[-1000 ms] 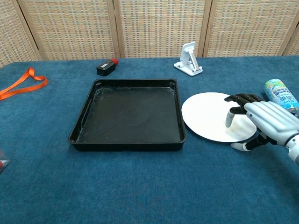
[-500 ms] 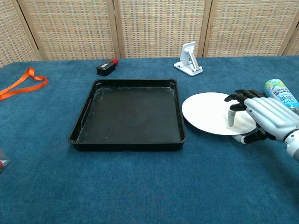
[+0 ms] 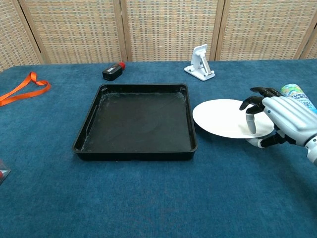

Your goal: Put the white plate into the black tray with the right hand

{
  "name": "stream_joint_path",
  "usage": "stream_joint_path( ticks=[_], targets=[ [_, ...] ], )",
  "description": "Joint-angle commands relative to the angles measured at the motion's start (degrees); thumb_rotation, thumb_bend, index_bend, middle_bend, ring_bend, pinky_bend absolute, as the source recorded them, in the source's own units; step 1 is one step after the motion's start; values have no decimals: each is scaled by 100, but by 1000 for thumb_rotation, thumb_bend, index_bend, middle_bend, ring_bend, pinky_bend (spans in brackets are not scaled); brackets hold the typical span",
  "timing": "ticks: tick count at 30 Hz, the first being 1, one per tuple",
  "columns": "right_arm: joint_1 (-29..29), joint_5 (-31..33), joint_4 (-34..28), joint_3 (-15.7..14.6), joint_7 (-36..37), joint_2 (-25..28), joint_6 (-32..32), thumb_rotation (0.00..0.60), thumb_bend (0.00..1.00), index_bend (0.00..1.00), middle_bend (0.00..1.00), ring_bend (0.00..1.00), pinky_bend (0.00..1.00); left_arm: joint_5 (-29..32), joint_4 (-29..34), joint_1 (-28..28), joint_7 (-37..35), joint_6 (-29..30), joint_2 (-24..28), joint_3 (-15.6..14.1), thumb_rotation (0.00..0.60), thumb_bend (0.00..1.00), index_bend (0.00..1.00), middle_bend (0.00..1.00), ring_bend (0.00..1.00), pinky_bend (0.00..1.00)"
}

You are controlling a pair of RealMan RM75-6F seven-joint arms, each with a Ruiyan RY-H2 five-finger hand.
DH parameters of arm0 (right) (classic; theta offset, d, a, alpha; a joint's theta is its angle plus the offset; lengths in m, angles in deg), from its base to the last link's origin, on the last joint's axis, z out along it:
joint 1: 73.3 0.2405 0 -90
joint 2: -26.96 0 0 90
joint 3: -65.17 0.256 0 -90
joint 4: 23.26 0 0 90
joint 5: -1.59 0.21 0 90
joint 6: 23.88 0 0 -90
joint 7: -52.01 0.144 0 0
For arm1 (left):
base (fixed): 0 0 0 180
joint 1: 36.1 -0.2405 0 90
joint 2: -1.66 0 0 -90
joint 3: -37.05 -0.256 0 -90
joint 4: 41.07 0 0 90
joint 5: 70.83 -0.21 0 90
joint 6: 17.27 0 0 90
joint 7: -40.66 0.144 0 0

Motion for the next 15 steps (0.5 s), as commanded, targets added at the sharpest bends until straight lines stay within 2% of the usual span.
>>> stream_joint_path(
  ticks=[1,9,15],
  targets=[
    [-3,7,13,-9,-14,-5,11,600,481,718,370,80,85,2,0,-1,-5,0,2,0,600,0,0,0,0,0],
    [5,3,13,-23,-8,-2,-16,600,537,721,370,80,84,3,-8,5,-10,-12,-4,-3,600,0,0,0,0,0],
    [8,15,16,-9,3,25,-45,600,542,721,370,80,84,1,-14,11,-8,-17,-15,-2,600,0,0,0,0,0]
  ],
)
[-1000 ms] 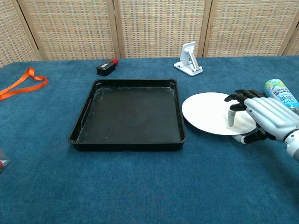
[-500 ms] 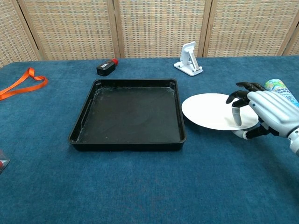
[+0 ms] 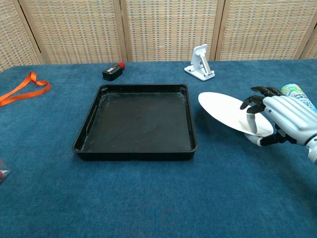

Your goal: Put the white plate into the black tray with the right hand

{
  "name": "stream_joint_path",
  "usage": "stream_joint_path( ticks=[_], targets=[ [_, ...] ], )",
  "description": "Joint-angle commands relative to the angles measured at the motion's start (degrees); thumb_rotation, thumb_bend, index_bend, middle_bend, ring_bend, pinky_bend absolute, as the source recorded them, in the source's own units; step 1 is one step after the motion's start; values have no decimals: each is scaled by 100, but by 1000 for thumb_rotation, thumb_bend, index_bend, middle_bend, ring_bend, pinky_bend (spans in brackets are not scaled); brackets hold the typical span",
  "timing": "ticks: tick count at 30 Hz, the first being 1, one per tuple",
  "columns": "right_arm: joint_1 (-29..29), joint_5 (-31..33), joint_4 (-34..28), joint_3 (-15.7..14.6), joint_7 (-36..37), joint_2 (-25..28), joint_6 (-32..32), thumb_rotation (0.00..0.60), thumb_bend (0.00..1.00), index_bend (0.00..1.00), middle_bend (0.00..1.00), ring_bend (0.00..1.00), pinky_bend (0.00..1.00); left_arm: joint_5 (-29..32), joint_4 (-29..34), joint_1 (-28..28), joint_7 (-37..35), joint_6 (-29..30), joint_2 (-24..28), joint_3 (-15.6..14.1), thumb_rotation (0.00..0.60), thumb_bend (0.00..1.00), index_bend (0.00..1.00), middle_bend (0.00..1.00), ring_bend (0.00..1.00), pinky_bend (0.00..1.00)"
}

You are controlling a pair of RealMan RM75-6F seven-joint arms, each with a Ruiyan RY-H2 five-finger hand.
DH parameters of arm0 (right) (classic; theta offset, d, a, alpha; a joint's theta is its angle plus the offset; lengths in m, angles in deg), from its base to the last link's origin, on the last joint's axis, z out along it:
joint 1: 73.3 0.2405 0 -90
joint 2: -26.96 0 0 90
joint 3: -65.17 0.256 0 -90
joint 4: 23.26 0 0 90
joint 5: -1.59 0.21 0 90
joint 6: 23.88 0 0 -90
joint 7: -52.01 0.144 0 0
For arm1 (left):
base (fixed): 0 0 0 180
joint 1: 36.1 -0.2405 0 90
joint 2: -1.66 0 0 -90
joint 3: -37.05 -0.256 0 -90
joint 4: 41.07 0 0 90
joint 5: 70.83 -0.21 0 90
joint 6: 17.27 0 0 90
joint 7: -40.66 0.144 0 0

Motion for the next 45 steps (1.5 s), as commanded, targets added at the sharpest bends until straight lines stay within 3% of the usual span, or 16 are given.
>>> stream_joint_path(
  ticks=[1,5,12,21,36,45],
  targets=[
    [-1,-2,13,6,-10,5,-37,600,542,721,370,81,84,-3,-1,1,4,1,-3,-1,600,0,0,0,0,0],
    [9,-24,48,30,4,0,-163,600,544,721,370,81,84,-5,-1,0,8,6,-7,-2,600,0,0,0,0,0],
    [133,-176,212,220,252,-38,-978,600,548,722,370,82,84,3,2,3,1,-1,-4,1,600,0,0,0,0,0],
    [357,-316,-50,282,133,124,-1261,600,545,722,371,82,84,-3,29,-1,-13,23,13,9,600,0,0,0,0,0],
    [1127,-725,-936,209,-658,165,-828,600,541,723,371,82,84,64,29,17,-198,-50,72,35,600,0,0,0,0,0],
    [1474,-724,-1024,247,-873,-64,-414,600,540,724,371,82,85,104,-15,31,-318,-103,88,46,600,0,0,0,0,0]
  ],
)
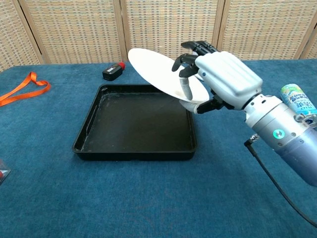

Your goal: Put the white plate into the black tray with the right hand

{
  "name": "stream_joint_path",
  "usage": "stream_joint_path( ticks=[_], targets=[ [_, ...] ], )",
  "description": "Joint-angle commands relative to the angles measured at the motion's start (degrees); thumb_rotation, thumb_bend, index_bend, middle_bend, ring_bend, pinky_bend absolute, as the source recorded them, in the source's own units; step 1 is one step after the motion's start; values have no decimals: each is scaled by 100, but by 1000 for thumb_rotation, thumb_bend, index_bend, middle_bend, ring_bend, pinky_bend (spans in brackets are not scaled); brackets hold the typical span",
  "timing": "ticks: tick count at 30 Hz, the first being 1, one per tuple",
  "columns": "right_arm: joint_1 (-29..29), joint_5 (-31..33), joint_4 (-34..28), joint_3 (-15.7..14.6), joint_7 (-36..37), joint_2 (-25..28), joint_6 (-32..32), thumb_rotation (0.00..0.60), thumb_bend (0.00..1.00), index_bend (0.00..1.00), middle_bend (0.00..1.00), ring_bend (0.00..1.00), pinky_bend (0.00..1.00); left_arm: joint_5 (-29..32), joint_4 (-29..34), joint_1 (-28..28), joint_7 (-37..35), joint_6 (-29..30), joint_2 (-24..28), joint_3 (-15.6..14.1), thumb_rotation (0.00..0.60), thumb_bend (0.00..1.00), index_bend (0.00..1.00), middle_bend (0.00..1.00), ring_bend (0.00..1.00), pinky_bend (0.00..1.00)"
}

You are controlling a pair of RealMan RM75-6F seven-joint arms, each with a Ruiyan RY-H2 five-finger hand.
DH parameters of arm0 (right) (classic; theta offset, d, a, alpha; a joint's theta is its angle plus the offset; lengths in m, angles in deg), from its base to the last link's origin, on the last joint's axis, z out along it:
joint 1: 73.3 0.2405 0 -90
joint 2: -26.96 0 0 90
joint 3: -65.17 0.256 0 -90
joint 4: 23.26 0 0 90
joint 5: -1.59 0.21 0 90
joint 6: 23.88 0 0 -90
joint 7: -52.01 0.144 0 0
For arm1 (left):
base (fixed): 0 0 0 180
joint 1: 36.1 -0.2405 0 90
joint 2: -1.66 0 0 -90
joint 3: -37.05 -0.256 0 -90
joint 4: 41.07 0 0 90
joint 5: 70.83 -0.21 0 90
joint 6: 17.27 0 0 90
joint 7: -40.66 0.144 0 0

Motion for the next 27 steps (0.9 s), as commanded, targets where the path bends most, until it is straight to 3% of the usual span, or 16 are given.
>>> stream_joint_path(
  ticks=[1,27],
  targets=[
    [72,-4,21,-2,-40,-76,85,600,540,724,371,82,85,19,-17,7,-21,-24,1,3,600,0,0,0,0,0],
    [758,282,1347,128,362,-1168,852,600,529,725,371,82,85,174,-160,71,-157,-278,-33,-26,600,0,0,0,0,0]
  ],
)
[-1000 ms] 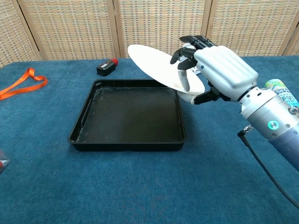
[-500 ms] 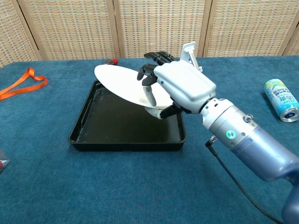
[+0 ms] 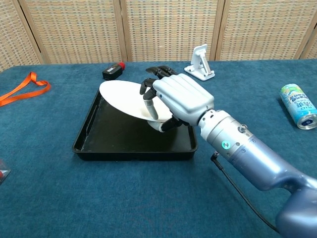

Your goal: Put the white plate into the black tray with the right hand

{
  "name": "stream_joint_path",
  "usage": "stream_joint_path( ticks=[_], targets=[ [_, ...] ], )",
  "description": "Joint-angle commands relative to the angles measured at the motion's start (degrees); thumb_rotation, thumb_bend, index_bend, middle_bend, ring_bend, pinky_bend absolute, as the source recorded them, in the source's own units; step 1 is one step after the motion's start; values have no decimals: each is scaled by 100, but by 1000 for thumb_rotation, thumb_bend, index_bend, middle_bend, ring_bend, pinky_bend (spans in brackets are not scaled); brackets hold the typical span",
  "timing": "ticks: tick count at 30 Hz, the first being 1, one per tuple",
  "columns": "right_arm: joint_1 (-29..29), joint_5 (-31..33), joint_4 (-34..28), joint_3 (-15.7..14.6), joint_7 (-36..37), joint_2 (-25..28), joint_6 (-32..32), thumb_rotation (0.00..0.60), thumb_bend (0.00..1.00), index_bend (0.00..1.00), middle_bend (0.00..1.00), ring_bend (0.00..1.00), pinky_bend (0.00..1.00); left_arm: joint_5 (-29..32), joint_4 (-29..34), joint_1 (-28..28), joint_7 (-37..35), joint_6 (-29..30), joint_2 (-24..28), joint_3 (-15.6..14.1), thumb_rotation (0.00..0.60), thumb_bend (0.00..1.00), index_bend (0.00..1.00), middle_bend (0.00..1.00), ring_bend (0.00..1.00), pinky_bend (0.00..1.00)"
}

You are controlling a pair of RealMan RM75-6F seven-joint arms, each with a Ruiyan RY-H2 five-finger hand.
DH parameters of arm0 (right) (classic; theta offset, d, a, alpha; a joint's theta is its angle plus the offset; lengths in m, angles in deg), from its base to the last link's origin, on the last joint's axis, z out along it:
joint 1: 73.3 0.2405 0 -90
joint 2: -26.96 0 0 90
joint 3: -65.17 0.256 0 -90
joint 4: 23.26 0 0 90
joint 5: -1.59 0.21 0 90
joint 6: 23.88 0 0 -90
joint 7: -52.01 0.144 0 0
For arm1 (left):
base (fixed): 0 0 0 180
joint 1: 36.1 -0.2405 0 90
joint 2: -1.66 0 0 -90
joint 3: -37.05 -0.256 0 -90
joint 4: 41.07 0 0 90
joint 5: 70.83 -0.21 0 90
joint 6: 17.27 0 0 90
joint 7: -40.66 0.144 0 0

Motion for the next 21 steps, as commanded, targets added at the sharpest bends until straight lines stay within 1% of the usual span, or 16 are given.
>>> stream_joint_path(
  ticks=[1,8,10,11,13,15,18,21],
  targets=[
    [59,39,111,19,74,-76,37,600,529,724,371,82,85,4,-2,1,2,-5,-4,-3,600,0,0,0,0,0],
    [153,83,339,2,174,-237,109,600,521,724,371,82,84,41,-34,18,-5,-64,-22,-10,600,0,0,0,0,0],
    [142,105,408,-20,214,-275,141,600,502,717,363,82,81,66,-48,21,-15,-82,-23,-6,600,0,0,0,0,0],
    [129,119,445,-33,222,-289,159,600,469,699,346,77,75,75,-53,23,-21,-89,-25,-3,600,0,0,0,0,0],
    [102,158,482,-41,210,-299,214,600,376,621,288,51,55,80,-61,27,-11,-99,-30,-6,600,0,0,0,0,0],
    [70,243,481,-4,134,-303,282,600,251,467,190,10,20,75,-62,28,-3,-101,-34,-12,600,0,0,0,0,0],
    [43,317,405,45,63,-264,283,600,165,306,81,0,0,64,-54,25,2,-83,-33,-12,600,0,0,0,0,0],
    [17,353,315,75,19,-204,240,600,137,256,42,0,0,57,-46,20,2,-66,-27,-12,600,0,0,0,0,0]
  ],
)
